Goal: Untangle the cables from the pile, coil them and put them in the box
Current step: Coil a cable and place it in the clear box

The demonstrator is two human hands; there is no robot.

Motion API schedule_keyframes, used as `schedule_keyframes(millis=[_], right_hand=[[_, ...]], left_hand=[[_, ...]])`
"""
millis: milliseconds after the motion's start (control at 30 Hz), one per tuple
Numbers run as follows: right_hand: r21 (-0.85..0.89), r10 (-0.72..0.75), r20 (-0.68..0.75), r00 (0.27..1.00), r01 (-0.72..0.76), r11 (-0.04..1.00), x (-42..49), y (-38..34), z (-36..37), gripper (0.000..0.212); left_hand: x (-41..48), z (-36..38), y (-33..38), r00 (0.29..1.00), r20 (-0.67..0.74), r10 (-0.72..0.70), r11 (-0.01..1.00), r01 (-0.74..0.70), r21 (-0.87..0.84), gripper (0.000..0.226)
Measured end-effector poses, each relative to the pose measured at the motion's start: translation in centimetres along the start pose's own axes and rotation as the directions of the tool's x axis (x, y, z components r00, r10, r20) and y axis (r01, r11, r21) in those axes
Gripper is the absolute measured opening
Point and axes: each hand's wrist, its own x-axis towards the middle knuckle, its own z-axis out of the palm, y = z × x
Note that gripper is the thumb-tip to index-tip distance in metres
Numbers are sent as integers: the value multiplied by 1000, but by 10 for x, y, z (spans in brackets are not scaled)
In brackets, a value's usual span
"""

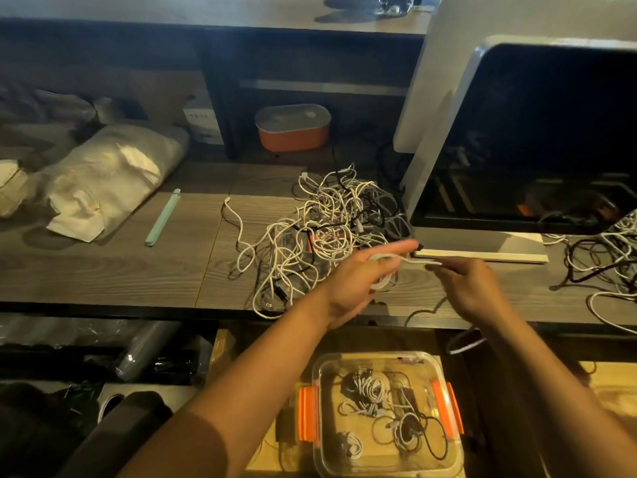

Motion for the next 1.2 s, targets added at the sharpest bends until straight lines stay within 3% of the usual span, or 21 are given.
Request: schedule_keyframes(millis=[133,233,300,367,433,467,533,667,833,933,1067,1133,1200], right_hand=[[-166,-52,245,968,95,981,-8,-16,24,20],[-205,-93,348,933,172,963,-18,-34,38,19],[-222,-129,368,921,222,949,-22,-42,41,21],[-257,-151,378,913,260,931,-25,-47,39,20],[-323,-167,373,913,297,899,-27,-48,33,18],[-359,-176,371,912,315,879,-28,-49,31,18],[-398,-180,365,913,328,857,-29,-47,25,19],[-421,-150,269,951,257,870,-26,-37,5,14],[-333,-158,77,984,175,927,-21,-25,-20,20],[-268,-146,23,989,147,952,-20,-22,-21,19],[-199,-105,36,994,110,974,-12,-17,-32,20],[-217,-108,53,993,117,969,-7,-12,-36,19],[-217,-104,36,994,109,970,-3,-8,-34,20]], left_hand=[[8,13,20,965,-7,263,959,-262,-109,37],[19,22,31,931,-189,313,938,-335,-93,27],[29,24,32,835,-393,386,921,-373,111,22],[38,19,24,658,-533,532,839,-323,439,18],[42,11,13,534,-509,675,676,-171,717,20],[42,6,7,510,-455,730,567,-79,820,21],[41,-2,0,560,-358,747,385,75,920,22],[35,-21,-5,787,-297,541,189,231,954,39],[21,-31,-19,952,-187,243,148,154,977,62],[19,-22,-28,979,-116,167,85,103,991,70],[13,-19,-35,989,-28,145,-76,39,996,42],[8,-18,-35,993,-27,114,-54,33,998,36],[5,-14,-33,997,-32,67,69,28,997,37]])
